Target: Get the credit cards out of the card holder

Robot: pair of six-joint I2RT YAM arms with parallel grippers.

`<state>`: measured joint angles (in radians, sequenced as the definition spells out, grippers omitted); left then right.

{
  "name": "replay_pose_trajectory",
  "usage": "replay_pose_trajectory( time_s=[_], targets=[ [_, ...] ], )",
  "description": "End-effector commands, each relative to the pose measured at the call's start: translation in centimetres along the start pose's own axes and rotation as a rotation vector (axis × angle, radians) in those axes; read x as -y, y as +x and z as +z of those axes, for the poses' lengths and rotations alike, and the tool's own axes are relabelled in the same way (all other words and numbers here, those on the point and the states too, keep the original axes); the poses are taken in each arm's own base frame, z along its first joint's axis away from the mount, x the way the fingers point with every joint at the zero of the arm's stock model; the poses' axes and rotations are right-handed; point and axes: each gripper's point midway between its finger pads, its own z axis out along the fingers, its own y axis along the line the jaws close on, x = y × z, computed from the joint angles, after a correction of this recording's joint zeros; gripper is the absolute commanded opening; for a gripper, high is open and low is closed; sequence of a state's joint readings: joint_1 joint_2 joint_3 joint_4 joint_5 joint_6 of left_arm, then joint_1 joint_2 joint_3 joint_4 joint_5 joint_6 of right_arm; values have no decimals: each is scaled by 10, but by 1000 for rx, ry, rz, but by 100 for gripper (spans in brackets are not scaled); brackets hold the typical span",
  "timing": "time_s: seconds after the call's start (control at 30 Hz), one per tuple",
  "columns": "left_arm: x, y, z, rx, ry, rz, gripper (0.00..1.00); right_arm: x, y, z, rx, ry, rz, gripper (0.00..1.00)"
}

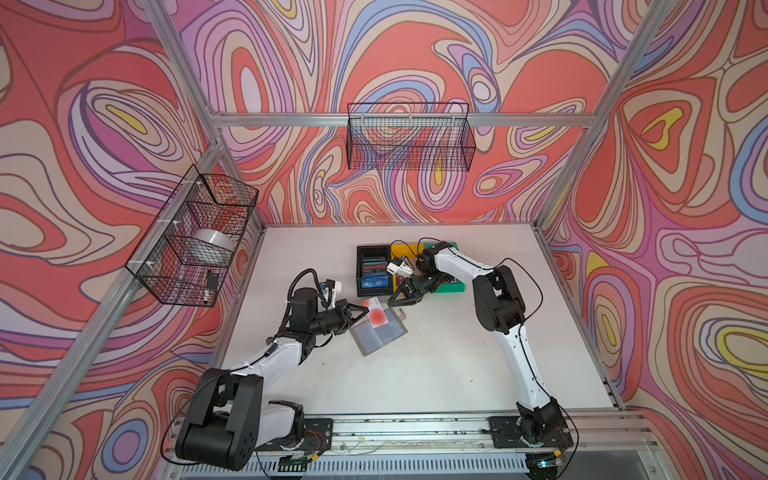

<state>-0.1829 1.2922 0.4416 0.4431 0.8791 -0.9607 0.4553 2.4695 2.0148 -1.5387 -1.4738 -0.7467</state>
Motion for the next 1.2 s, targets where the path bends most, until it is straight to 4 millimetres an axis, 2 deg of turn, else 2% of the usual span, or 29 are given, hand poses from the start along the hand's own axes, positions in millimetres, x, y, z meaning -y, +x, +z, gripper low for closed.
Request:
replay_pose_trajectory(
  time_s=[0.0, 0.13, 0.47, 0.8, 1.17],
  targets=[
    [25, -13, 7, 22, 89, 58, 6, -21, 2, -1, 22, -36, 2, 41],
    [24, -15, 9, 34, 109, 48, 6, -23, 3, -1, 16, -30, -3, 41],
    [31, -14, 6, 37, 114, 55, 6, -9, 7, -1, -21, 26, 27, 40],
    [30, -10, 6, 36, 120, 45, 6, -2, 2, -2, -26, 72, 32, 37],
    [23, -7, 21, 13, 115, 18, 6, -7, -5, -1, -13, 55, 21, 34]
  ],
)
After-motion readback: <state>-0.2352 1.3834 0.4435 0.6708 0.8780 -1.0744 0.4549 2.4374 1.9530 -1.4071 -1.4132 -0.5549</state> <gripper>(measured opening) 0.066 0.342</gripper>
